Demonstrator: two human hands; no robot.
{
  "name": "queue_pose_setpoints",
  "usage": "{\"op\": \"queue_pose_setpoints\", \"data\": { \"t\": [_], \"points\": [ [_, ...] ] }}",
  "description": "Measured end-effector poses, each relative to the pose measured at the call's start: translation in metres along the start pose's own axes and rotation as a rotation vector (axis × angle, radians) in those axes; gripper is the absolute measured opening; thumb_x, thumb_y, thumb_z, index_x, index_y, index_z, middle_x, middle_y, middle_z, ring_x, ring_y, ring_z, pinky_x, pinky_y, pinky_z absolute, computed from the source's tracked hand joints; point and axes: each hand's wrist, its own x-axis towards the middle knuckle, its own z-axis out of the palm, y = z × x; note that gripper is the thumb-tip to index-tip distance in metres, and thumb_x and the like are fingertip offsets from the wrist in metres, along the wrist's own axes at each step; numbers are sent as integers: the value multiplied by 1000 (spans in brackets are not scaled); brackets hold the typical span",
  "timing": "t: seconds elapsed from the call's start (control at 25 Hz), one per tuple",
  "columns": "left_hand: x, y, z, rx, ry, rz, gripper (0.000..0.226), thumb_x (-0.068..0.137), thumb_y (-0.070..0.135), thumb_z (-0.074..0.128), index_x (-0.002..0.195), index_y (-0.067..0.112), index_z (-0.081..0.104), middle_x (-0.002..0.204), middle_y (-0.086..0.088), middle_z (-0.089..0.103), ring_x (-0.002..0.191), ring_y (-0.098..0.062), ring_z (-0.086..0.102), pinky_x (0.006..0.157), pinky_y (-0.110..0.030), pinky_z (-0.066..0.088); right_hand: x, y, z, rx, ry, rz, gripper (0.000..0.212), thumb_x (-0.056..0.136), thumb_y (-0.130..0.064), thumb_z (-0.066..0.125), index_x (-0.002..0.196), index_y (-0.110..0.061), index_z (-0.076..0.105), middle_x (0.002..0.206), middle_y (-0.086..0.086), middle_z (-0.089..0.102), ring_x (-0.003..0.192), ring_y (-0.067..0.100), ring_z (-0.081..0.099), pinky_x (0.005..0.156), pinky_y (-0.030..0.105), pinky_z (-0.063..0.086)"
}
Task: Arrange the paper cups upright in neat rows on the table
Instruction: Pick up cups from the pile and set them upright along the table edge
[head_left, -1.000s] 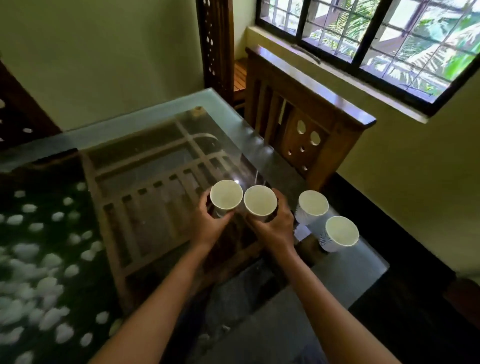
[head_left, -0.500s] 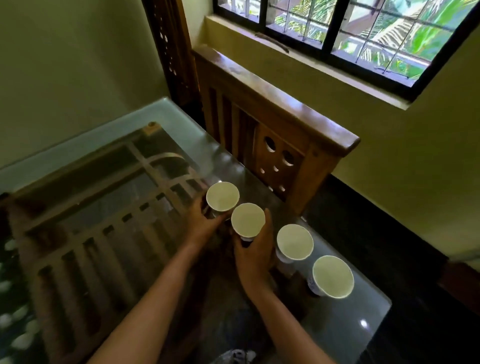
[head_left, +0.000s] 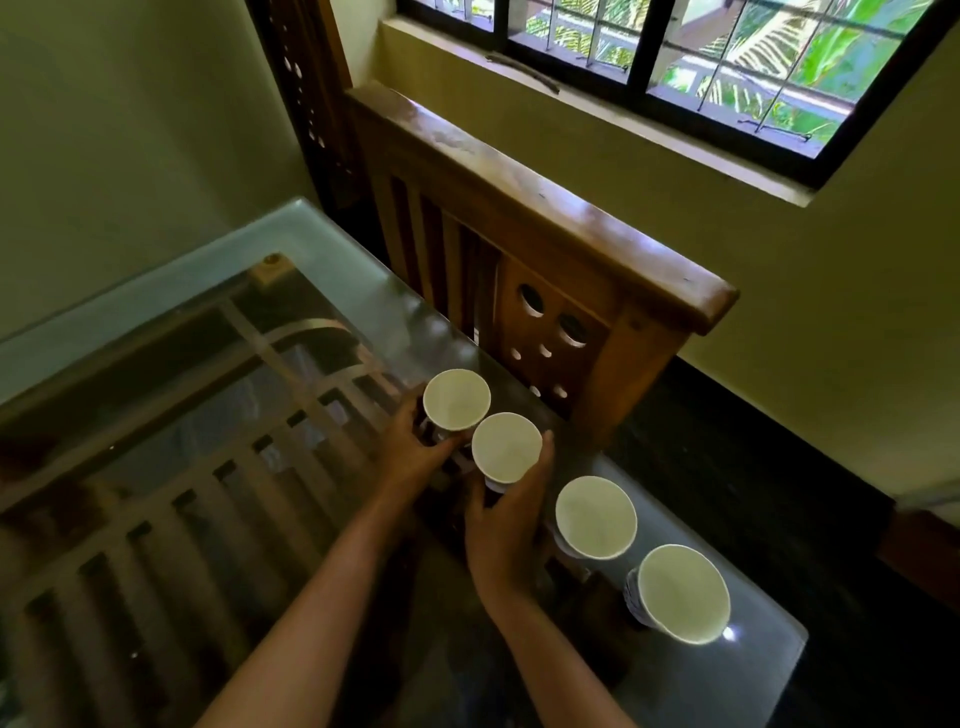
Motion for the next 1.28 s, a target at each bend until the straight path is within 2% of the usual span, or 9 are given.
{"op": "queue_pose_setpoints", "data": {
  "t": [0.12,0.28,0.44,0.64,0.72,0.8,0.92,1.08,1.28],
  "points": [
    [3,-2,1,0,-13,-8,68,73,5,75,132,15,43,128,2,51,115,-7,44,84,-10,39,1,1,2,6,5,5,87,83,-16,68,138,-35,4,155,-3,15,139,5,8,116,27,8],
    [-2,-1,-1,13,-9,-12,77,73,6,75,139,12,36,140,-5,44,127,-16,42,96,-24,36,-6,2,-2,-6,-43,-10,90,85,-20,67,138,-34,-4,151,-12,2,136,0,-1,105,3,-7],
    [-27,-3,-15,-31,9,-63,80,74,5,74,141,17,33,143,-4,41,131,-20,38,102,-32,38,-24,2,-11,-118,-107,-38,93,87,-31,63,133,-39,-17,151,-10,-9,138,6,-9,112,21,-5],
    [-89,-9,-43,46,88,-104,75,75,1,71,139,11,34,142,-9,41,131,-22,39,103,-30,36,-65,0,-25,-9,-234,7,95,88,-26,62,140,-28,-18,151,-10,-16,142,8,-9,115,22,-4],
    [-122,-16,-64,97,137,-92,70,73,4,74,135,10,41,137,-9,46,128,-22,43,104,-35,38,-91,-1,-35,32,-309,3,91,88,-21,63,146,-25,-8,155,-6,-8,143,8,-2,114,23,3],
    [-165,-24,-92,122,196,-73,64,72,5,75,129,10,48,129,-6,53,122,-20,50,100,-31,41,-118,-4,-46,59,-413,-63,80,86,-18,65,147,-20,15,154,1,14,140,10,15,114,28,19],
    [-243,-34,-137,320,330,-65,59,73,13,76,127,14,52,120,0,57,114,-15,53,98,-30,43,-158,-11,-54,-33,-636,-247,57,83,-15,67,134,-11,42,135,4,45,125,12,43,107,27,36],
    [-367,-59,-203,525,514,-119,54,78,18,72,128,11,52,126,-10,56,113,-23,54,96,-34,45,-237,-17,-46,-234,-943,-563,51,82,-13,68,129,-7,49,126,7,52,116,19,50,102,28,40],
    [-507,-89,-261,476,705,-177,50,78,15,72,124,7,54,124,-9,57,117,-20,52,97,-29,41,-356,-20,-41,-226,-1166,-681,51,84,-17,67,130,-10,48,128,6,52,120,19,48,98,24,36]
  ]
}}
